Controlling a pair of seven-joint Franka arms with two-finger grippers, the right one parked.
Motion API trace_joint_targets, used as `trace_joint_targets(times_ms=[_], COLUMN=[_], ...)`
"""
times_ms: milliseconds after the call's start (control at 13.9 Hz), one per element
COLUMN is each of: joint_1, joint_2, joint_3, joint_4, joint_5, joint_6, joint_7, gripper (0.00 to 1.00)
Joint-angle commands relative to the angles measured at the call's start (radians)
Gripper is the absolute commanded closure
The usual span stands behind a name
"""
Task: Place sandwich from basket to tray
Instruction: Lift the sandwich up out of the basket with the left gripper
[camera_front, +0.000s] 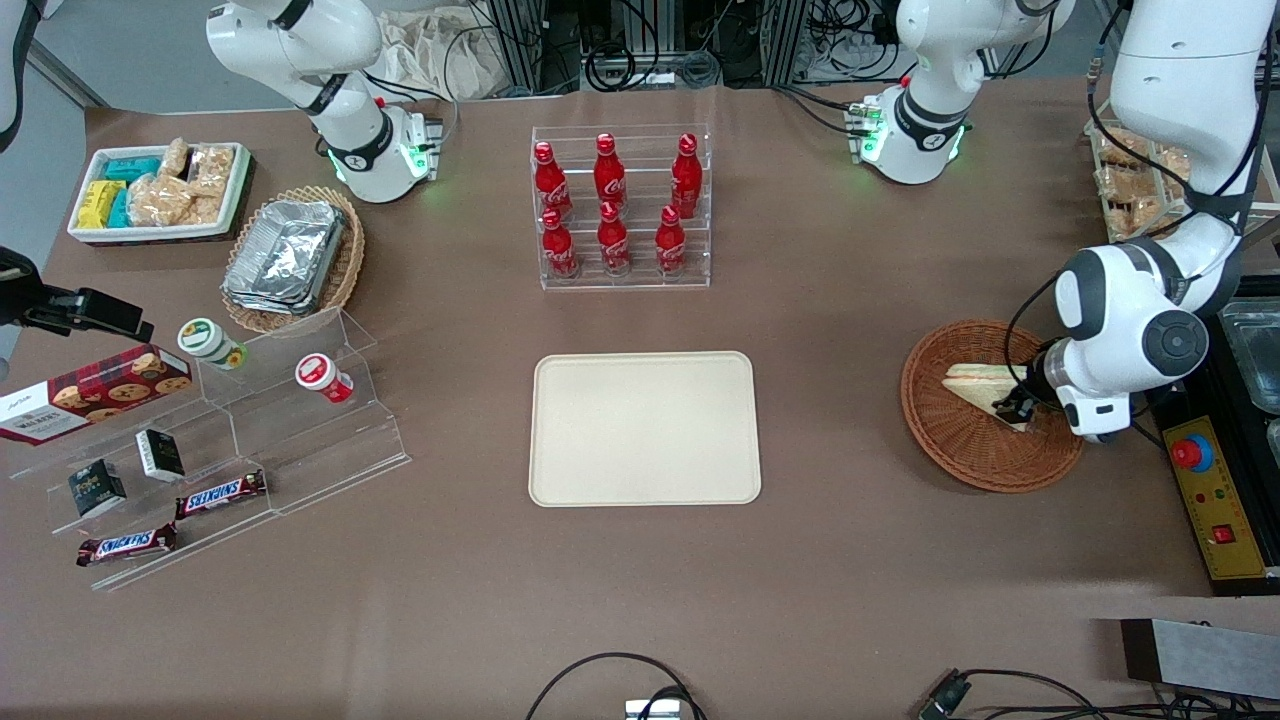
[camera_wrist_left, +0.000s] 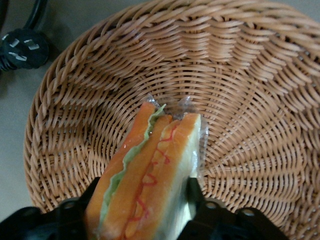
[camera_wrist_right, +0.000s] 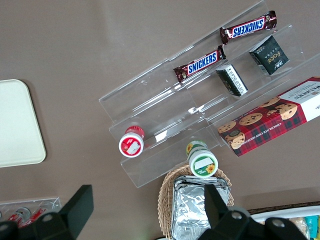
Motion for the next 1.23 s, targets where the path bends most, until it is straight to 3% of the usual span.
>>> trace_joint_targets(times_ms=[0, 216, 722, 1010, 1155], joint_1=[-0.008, -0.005, -0.02, -0.155, -0.252], joint_2=[-0.006, -0.02, 0.005, 0.026, 0.043], joint_3=[-0.007, -0.009, -0.136, -0.168, -0.168], joint_4=[0.011, 0.072, 0.498, 0.704, 0.718], joint_5=[0.014, 0.013, 0.054, 0.054, 0.042], joint_6=[0.002, -0.065, -0.545, -0.63, -0.624], joint_7=[-0.048, -0.034, -0.002, 0.138, 0.191], gripper=[1.0, 1.0, 1.0, 1.0, 1.0])
